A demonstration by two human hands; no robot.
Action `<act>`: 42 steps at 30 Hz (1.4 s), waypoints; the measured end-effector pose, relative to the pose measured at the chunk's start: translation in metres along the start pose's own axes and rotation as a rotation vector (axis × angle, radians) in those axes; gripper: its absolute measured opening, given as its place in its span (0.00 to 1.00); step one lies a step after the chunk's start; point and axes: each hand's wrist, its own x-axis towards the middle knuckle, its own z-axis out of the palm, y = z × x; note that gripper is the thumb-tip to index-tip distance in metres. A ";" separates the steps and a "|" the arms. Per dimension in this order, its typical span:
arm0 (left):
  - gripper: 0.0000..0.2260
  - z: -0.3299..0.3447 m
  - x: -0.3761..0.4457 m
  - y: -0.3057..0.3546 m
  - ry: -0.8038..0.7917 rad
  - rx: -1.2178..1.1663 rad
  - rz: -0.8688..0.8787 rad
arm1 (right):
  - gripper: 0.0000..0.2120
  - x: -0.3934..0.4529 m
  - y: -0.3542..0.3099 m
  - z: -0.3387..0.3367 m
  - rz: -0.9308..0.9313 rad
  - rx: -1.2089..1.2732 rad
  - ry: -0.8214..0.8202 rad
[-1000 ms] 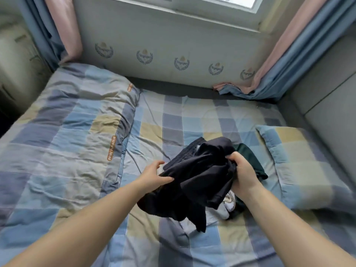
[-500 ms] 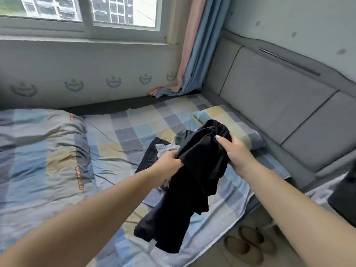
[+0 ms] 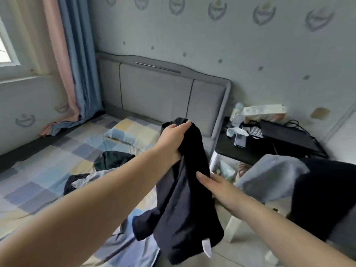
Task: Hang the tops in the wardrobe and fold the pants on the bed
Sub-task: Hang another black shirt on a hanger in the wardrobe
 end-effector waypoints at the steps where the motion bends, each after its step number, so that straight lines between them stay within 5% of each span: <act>1: 0.09 0.030 -0.004 -0.001 -0.059 -0.019 -0.007 | 0.14 -0.019 0.003 -0.016 0.021 -0.030 0.031; 5: 0.06 0.115 -0.021 -0.010 -0.244 -0.007 0.014 | 0.02 -0.061 0.007 -0.073 -0.005 -0.054 0.325; 11: 0.02 0.211 -0.059 -0.056 -0.586 0.064 0.027 | 0.03 -0.121 0.008 -0.177 -0.029 0.153 0.675; 18: 0.24 0.288 -0.119 -0.107 -0.885 0.591 0.430 | 0.18 -0.179 0.028 -0.294 0.137 0.418 0.923; 21: 0.32 0.299 -0.126 -0.123 -0.999 0.843 0.660 | 0.10 -0.198 0.041 -0.323 0.102 0.610 0.978; 24: 0.37 0.323 -0.122 -0.154 -0.932 1.012 0.789 | 0.06 -0.219 0.056 -0.357 0.086 0.699 1.066; 29: 0.12 0.371 -0.098 -0.194 -0.706 0.943 0.597 | 0.06 -0.256 0.080 -0.402 0.081 0.770 1.190; 31: 0.14 0.395 -0.089 -0.200 -0.708 0.863 0.535 | 0.06 -0.275 0.090 -0.423 0.062 0.802 1.203; 35: 0.06 0.447 -0.084 -0.199 -0.865 0.544 0.230 | 0.07 -0.307 0.106 -0.451 0.100 0.768 1.150; 40: 0.08 0.530 -0.087 -0.192 -1.130 0.199 -0.077 | 0.40 -0.316 0.135 -0.470 0.105 0.458 1.050; 42: 0.08 0.563 -0.085 -0.189 -1.240 0.182 -0.083 | 0.40 -0.310 0.142 -0.476 0.084 0.256 1.063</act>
